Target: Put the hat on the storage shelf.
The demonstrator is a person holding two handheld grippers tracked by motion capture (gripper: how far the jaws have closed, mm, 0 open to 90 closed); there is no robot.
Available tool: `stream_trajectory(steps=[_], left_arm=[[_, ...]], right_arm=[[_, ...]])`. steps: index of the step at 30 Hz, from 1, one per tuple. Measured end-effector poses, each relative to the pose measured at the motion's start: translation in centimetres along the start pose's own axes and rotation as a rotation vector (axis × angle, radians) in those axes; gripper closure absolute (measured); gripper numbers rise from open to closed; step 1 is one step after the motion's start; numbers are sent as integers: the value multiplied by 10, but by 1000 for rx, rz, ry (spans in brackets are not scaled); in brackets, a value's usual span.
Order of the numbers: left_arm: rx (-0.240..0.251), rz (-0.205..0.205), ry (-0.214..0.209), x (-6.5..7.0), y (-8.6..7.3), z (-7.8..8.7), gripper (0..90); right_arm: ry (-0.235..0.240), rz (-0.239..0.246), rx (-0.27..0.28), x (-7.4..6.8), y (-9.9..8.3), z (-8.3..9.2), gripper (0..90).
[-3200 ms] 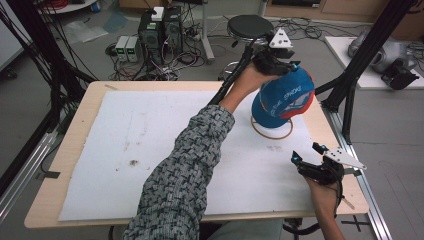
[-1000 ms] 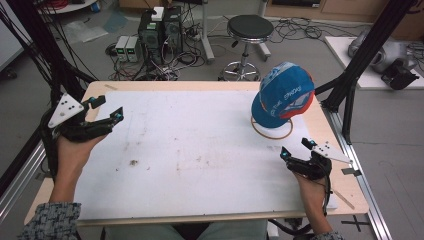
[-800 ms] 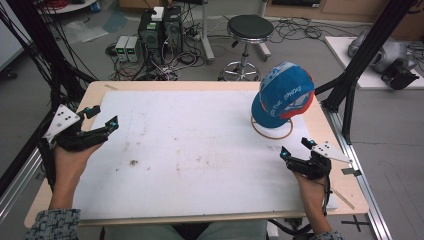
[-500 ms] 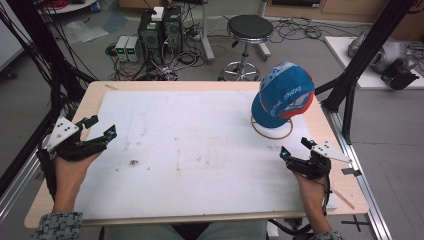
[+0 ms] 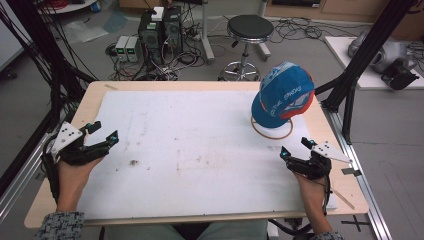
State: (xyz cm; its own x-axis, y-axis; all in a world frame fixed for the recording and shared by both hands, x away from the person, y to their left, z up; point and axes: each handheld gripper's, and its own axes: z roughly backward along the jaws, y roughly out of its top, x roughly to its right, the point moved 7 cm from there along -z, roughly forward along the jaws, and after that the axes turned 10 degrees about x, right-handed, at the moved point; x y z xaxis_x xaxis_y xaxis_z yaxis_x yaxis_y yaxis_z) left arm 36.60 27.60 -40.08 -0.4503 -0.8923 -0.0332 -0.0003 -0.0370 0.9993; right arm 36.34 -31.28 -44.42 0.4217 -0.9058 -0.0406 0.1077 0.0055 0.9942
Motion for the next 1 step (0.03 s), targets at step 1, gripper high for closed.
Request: stream_trajectory(steps=[1], left_arm=[[-2, 0, 3, -1, -1, 0, 298]], right_arm=[[0, 5, -3, 0, 0, 0, 121]])
